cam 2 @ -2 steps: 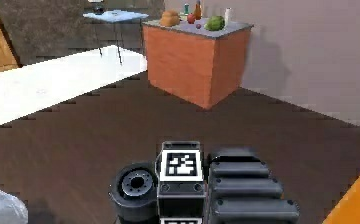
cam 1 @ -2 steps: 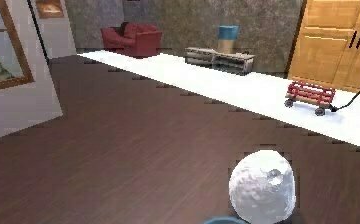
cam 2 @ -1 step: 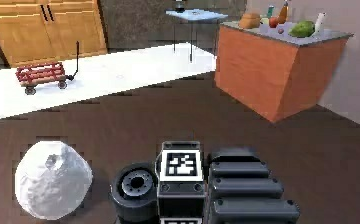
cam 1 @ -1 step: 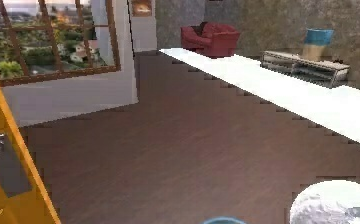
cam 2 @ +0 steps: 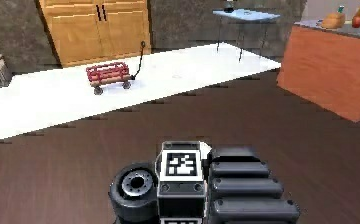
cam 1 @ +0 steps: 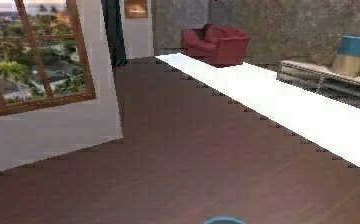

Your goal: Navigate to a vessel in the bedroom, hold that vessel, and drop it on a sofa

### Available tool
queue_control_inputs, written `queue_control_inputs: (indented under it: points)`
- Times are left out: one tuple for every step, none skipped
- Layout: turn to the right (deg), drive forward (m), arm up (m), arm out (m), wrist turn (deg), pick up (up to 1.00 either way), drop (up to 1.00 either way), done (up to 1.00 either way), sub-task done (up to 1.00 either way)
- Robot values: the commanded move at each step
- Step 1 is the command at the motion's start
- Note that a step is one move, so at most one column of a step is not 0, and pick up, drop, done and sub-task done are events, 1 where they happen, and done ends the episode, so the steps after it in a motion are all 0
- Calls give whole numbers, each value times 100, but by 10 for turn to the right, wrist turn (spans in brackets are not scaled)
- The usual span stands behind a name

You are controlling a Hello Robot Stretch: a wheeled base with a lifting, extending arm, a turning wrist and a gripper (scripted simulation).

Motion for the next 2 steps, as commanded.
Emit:
queue_control_inputs:
  points:
    - [0, 100, 0, 0, 0, 0, 0, 0, 0]
    - [0, 100, 0, 0, 0, 0, 0, 0, 0]
